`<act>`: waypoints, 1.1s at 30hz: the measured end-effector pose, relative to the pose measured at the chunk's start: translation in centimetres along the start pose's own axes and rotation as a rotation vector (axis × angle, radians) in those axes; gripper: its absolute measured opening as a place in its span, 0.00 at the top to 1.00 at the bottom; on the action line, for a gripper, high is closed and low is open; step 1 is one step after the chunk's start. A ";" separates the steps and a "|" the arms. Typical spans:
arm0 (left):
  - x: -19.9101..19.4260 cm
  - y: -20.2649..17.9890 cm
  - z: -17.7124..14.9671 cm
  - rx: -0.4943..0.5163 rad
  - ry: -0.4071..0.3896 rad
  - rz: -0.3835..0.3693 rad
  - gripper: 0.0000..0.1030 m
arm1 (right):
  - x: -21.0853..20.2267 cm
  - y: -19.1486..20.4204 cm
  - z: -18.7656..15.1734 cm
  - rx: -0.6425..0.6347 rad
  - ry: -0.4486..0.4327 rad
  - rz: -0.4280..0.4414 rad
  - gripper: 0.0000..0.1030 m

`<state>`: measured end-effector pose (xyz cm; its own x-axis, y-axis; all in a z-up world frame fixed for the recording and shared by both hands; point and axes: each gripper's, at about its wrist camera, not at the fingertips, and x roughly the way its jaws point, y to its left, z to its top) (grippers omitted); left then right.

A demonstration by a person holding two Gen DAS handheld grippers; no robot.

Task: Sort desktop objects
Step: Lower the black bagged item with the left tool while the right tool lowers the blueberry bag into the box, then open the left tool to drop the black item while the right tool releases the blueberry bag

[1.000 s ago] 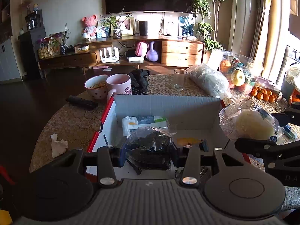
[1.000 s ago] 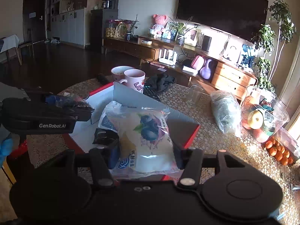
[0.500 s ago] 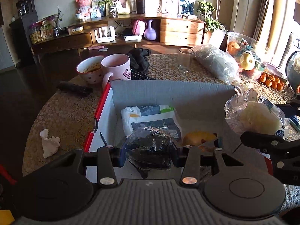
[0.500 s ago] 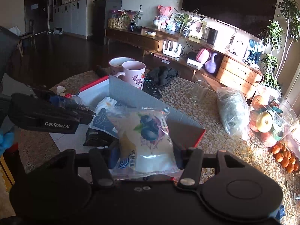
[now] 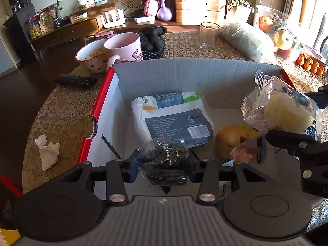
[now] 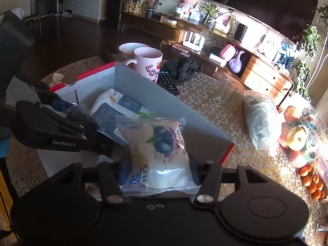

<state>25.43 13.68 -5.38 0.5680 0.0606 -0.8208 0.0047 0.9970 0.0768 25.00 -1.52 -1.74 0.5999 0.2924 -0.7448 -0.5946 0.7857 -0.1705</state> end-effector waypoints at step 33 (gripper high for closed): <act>3.3 0.3 0.2 0.055 0.121 0.031 0.57 | 5.0 1.2 0.3 0.012 0.108 -0.024 0.45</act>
<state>27.48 14.21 -7.93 0.4653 0.0995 -0.8795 0.0362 0.9907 0.1313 27.40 1.07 -5.47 0.5525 0.2132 -0.8058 -0.5738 0.7984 -0.1823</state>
